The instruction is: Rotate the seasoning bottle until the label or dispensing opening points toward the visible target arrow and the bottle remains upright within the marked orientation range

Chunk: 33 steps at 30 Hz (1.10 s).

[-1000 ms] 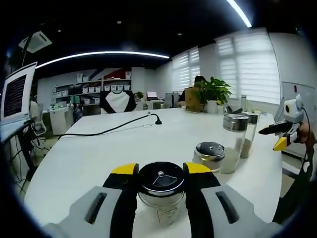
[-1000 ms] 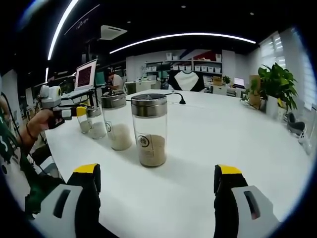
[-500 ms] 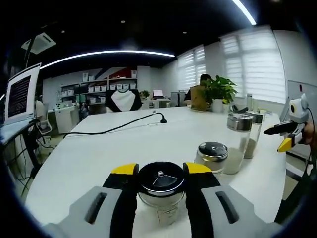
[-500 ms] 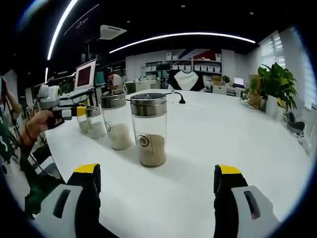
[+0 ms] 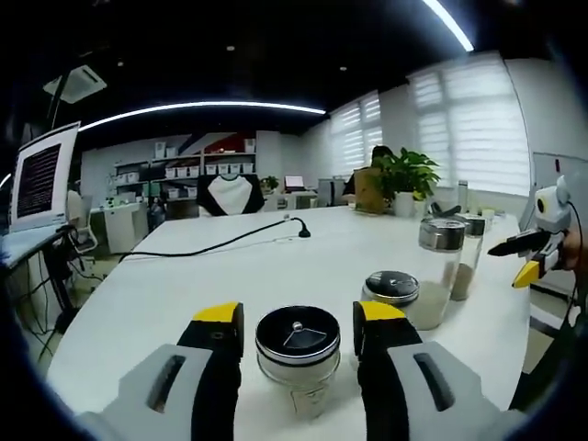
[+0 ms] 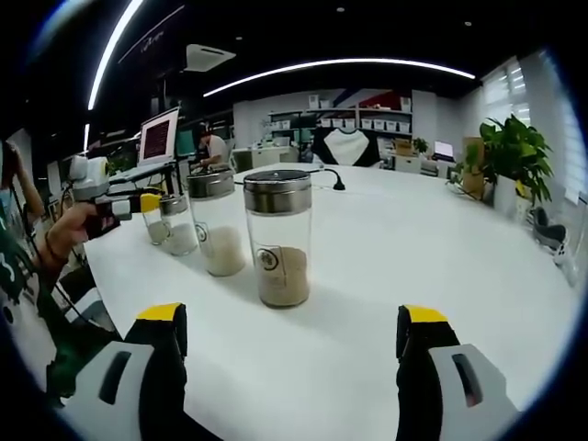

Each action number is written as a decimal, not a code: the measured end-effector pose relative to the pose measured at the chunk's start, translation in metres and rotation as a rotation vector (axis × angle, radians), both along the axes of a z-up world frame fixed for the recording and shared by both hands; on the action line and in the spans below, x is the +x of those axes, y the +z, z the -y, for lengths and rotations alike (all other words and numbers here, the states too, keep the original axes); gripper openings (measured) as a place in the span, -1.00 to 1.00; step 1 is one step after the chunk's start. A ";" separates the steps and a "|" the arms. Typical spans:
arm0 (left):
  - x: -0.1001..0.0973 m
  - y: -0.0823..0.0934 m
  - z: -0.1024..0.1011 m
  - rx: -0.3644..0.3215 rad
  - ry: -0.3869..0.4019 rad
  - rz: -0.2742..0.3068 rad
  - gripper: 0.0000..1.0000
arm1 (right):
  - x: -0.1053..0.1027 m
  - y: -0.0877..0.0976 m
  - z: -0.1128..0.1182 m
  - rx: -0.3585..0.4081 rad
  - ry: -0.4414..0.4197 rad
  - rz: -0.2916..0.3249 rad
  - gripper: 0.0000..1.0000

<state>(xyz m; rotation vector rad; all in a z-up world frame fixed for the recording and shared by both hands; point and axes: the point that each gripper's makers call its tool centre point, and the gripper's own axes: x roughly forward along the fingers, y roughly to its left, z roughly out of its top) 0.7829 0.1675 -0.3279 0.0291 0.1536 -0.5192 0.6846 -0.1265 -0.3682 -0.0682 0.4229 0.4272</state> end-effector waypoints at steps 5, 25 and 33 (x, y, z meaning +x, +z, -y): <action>-0.003 0.006 -0.013 0.015 0.023 0.008 -0.02 | 0.000 0.000 0.002 -0.002 -0.007 -0.002 0.94; -0.025 -0.009 -0.019 -0.053 0.040 -0.027 -0.10 | 0.000 -0.003 -0.001 -0.007 -0.004 -0.016 0.93; -0.033 -0.010 -0.020 -0.060 0.092 -0.009 -0.10 | 0.000 -0.002 0.001 -0.005 -0.012 -0.007 0.93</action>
